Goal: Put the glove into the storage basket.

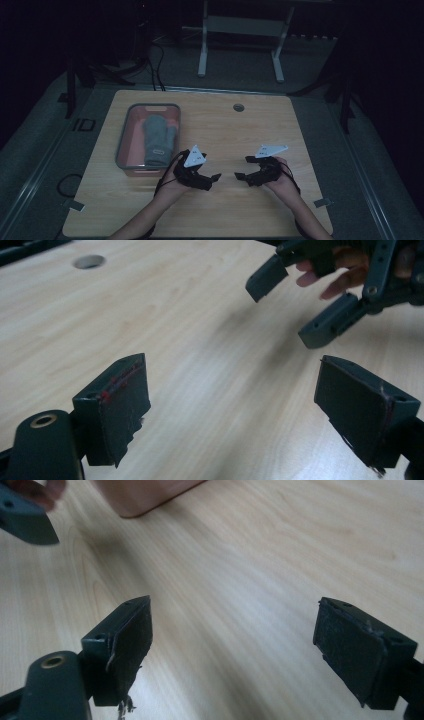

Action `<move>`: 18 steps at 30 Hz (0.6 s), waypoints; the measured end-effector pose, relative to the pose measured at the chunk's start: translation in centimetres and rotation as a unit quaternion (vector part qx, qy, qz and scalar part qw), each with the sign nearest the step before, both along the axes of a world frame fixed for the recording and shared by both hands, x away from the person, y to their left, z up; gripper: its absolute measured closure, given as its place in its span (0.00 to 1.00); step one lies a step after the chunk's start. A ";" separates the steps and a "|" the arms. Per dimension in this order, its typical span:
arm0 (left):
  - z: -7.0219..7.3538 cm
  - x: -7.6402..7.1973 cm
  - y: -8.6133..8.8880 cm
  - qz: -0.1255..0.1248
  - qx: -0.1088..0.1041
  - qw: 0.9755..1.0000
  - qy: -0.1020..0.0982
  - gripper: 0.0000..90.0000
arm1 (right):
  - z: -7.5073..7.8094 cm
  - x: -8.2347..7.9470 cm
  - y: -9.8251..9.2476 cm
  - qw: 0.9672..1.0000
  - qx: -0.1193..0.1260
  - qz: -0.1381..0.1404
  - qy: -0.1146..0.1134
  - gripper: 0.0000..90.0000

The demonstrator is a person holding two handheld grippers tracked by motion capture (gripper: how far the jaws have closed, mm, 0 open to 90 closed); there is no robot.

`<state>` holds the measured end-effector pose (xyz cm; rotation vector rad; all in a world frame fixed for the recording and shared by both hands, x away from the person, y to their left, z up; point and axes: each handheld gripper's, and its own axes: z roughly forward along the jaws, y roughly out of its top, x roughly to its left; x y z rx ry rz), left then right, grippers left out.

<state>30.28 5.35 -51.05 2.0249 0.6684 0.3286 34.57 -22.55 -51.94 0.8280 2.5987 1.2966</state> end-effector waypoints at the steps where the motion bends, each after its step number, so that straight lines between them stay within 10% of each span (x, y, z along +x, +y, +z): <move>1: -0.4 -0.2 -0.3 -0.006 -0.001 1.000 0.002 0.16 | -0.2 -0.1 -0.2 1.000 0.003 0.001 -0.001 0.18; 18: -3.6 -1.2 -1.6 -0.013 -0.006 1.000 0.008 0.16 | -3.1 -3.5 -3.6 0.999 -0.008 -0.007 -0.049 0.18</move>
